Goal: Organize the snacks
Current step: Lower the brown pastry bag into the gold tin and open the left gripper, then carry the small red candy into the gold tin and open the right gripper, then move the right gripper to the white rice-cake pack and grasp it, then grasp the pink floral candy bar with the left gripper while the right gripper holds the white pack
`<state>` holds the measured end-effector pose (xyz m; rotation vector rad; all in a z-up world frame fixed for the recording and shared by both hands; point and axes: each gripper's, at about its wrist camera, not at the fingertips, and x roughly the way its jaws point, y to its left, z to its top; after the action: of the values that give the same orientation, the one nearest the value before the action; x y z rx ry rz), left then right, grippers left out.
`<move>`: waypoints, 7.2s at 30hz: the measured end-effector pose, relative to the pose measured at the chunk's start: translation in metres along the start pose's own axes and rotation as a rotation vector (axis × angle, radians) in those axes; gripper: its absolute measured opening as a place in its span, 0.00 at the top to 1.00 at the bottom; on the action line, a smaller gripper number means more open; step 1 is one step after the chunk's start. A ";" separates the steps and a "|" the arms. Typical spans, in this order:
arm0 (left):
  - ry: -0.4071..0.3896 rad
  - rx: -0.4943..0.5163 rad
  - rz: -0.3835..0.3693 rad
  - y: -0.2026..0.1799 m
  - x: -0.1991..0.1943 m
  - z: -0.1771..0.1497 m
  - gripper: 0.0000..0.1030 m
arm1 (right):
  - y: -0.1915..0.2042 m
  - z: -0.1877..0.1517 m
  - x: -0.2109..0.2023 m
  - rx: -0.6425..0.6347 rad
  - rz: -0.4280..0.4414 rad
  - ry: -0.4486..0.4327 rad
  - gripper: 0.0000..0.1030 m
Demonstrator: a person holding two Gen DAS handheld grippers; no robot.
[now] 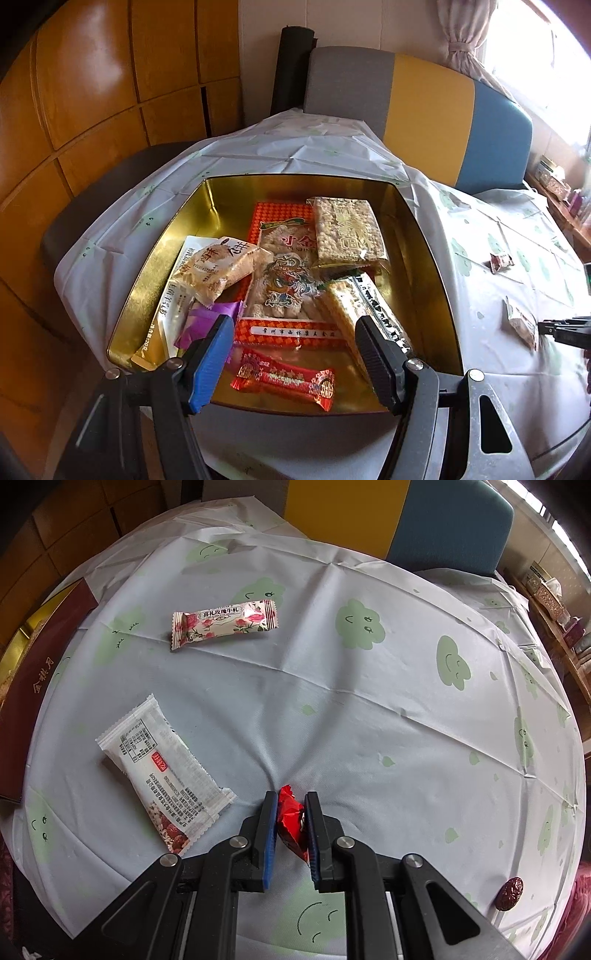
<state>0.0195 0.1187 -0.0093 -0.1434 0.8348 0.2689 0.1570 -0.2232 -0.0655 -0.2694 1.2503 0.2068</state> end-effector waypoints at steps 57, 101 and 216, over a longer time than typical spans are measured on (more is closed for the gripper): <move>0.019 -0.097 0.007 0.041 0.002 -0.014 0.33 | 0.148 0.006 -0.066 -0.142 0.273 -0.137 0.87; 0.010 -0.123 0.044 0.063 0.005 -0.012 0.33 | 0.245 0.019 -0.079 -0.163 0.474 -0.197 0.59; 0.216 0.762 -0.395 -0.328 0.130 0.062 0.54 | -0.008 0.005 0.013 0.033 0.088 0.108 0.53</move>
<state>0.2425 -0.1576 -0.0582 0.3817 1.0504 -0.4490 0.1677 -0.2295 -0.0757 -0.1997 1.3726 0.2494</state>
